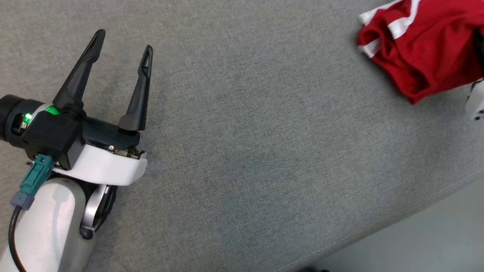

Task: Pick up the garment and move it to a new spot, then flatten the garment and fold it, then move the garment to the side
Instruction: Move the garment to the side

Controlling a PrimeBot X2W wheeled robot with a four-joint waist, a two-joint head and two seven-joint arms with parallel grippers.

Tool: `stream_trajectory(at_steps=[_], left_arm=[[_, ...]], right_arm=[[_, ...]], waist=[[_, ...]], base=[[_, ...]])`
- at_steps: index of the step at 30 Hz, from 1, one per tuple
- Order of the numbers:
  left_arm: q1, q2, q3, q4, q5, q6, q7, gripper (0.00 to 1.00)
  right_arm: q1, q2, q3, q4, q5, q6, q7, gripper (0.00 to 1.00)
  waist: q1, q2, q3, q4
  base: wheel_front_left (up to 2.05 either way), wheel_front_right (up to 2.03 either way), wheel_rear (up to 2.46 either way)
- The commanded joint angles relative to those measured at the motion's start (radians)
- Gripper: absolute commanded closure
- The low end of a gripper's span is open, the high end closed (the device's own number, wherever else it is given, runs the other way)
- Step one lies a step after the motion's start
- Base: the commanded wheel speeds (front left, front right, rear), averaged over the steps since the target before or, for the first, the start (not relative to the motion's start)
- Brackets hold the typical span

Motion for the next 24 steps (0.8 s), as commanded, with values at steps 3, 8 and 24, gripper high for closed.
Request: stream_trajectory(at_steps=[3, 8, 24], left_arm=[[-0.036, 0.012, -0.008, -0.01, 0.008, -0.01, 0.009, 0.0], [-0.043, 0.01, -0.012, -0.005, 0.01, -0.004, 0.004, 0.0], [0.091, -0.027, 0.025, 0.089, -0.056, 0.049, -0.082, 0.0]], right_arm=[[-0.027, 0.004, -0.071, 0.056, -0.039, -0.001, -0.004, 0.75], [-0.039, 0.024, -0.144, 0.116, -0.066, -0.001, -0.005, 0.0], [0.235, 0.093, -0.46, -0.229, -0.063, -0.001, -0.005, 0.0]], waist=[[0.0, 0.0, 0.04, 0.006], [0.0, 0.0, 0.044, 0.02], [0.0, 0.0, -0.152, 0.058]], base=[[0.0, 0.0, 0.0], [0.0, 0.0, 0.0], [0.0, 0.0, 0.0]])
